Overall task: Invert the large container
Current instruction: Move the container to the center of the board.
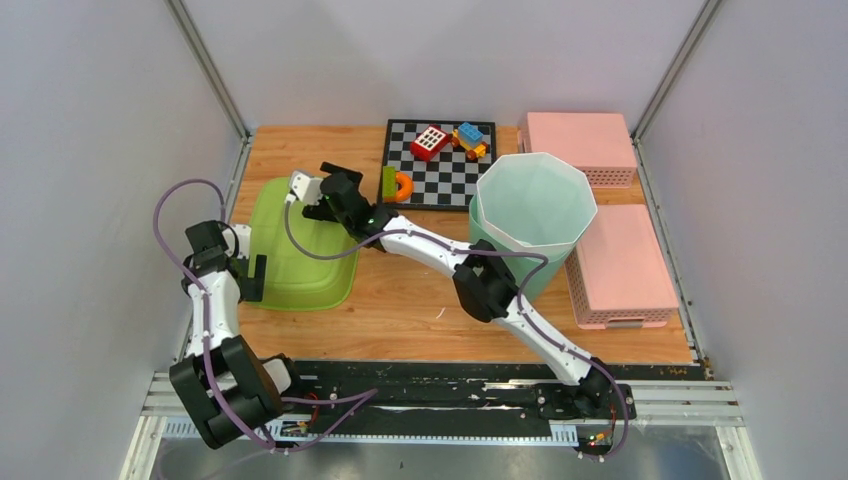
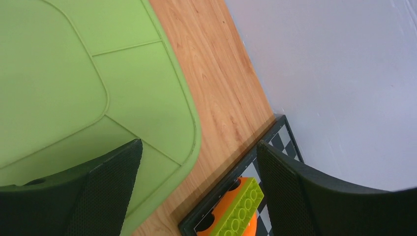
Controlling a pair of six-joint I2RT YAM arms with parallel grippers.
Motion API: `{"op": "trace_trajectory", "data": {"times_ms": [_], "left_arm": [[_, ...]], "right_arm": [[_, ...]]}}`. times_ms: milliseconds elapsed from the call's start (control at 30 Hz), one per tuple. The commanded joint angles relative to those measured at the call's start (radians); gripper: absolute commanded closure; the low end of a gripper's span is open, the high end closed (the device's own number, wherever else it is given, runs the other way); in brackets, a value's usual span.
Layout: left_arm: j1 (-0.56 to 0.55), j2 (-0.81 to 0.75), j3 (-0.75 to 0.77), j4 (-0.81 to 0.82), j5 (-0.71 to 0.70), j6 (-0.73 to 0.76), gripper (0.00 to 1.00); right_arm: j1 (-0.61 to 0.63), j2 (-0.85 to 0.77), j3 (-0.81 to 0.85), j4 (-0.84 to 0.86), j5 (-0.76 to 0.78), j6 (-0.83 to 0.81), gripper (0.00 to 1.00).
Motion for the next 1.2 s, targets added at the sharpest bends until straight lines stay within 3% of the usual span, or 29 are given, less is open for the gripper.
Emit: {"op": "trace_trajectory", "data": {"times_ms": [0,233,533,800,1000,1167], "left_arm": [[-0.003,0.049,-0.005,0.079,-0.048,-0.04,0.0],[-0.003,0.17,0.03,0.156,-0.109,-0.094,0.0],[-0.023,0.259,0.109,0.2,-0.145,-0.15,0.0],[-0.026,0.218,0.194,0.16,-0.149,-0.172,0.0],[-0.027,0.064,0.226,0.083,-0.049,-0.172,0.0],[-0.027,-0.037,0.228,0.015,0.006,-0.164,0.0]], "right_arm": [[-0.029,-0.062,-0.091,-0.121,-0.023,0.076,0.12],[-0.032,-0.217,-0.281,-0.226,-0.124,0.119,0.17],[-0.029,-0.27,-0.381,-0.318,-0.234,0.128,0.21],[-0.017,-0.349,-0.316,-0.47,-0.426,0.115,0.2],[-0.007,-0.512,-0.409,-0.566,-0.556,-0.022,0.18],[0.044,-0.613,-0.62,-0.588,-0.582,-0.296,0.13]]}}
